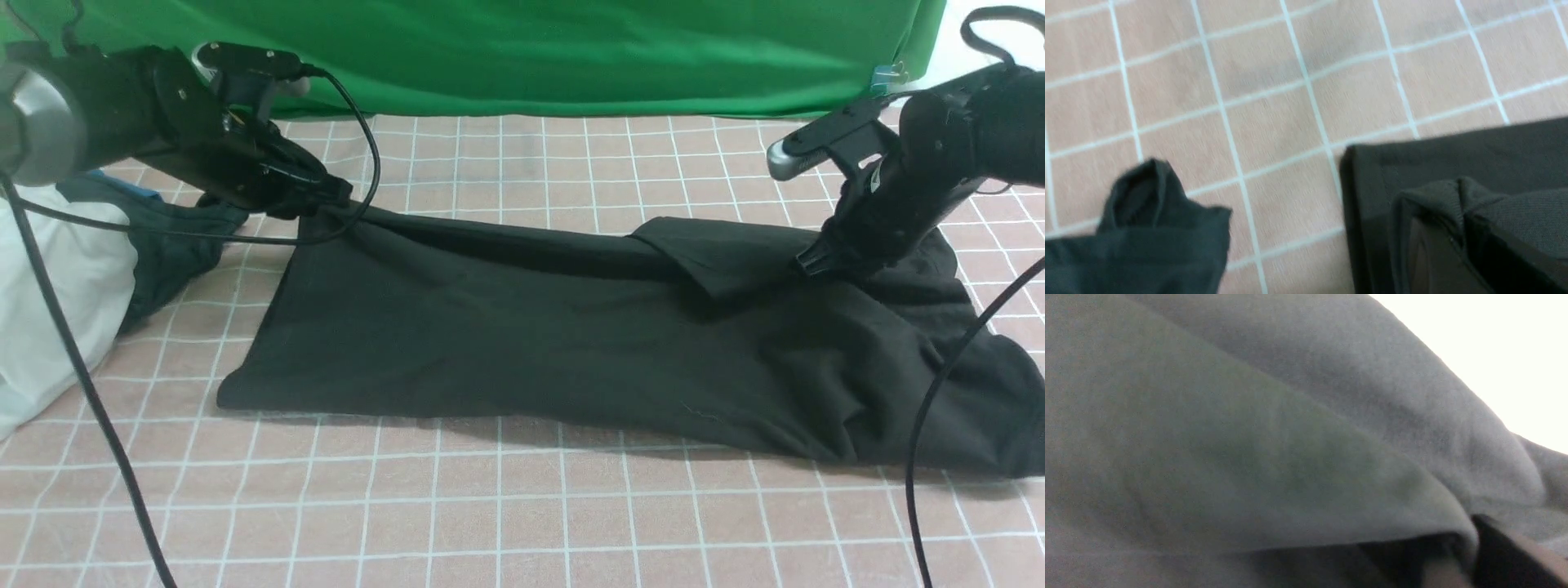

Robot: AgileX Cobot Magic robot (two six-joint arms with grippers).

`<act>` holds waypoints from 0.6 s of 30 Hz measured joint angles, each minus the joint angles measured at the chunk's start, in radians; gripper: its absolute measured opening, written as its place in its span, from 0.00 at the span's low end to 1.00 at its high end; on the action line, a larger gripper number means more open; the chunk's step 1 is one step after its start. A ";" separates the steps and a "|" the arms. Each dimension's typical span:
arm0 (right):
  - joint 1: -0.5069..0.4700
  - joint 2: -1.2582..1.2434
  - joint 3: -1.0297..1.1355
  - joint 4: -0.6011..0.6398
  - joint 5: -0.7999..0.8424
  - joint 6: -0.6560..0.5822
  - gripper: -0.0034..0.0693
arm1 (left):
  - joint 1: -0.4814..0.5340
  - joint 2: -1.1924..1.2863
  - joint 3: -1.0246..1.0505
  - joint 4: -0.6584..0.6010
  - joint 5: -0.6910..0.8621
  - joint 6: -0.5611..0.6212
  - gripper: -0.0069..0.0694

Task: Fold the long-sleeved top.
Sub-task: Use both arms to drag the lower edge of the fabric forward and fold it over the upper edge

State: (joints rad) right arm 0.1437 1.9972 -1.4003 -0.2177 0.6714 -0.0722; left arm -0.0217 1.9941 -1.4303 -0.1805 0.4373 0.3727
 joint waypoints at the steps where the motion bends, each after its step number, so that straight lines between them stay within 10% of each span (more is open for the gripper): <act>1: -0.001 0.000 -0.001 0.000 -0.002 0.002 0.39 | 0.000 -0.001 0.000 0.000 0.000 0.002 0.17; 4: -0.009 -0.011 -0.005 -0.045 0.000 0.060 0.72 | 0.000 0.002 -0.001 0.002 -0.057 0.039 0.25; 8: -0.012 -0.065 -0.006 -0.071 0.031 0.105 0.79 | 0.001 0.002 -0.002 0.004 -0.108 0.045 0.39; 18: 0.065 -0.262 0.132 0.294 0.070 -0.088 0.20 | 0.002 -0.024 -0.005 -0.063 -0.063 0.043 0.73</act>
State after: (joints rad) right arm 0.2089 1.7347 -1.2686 0.0758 0.7410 -0.1600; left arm -0.0200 1.9701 -1.4357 -0.2431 0.3745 0.4161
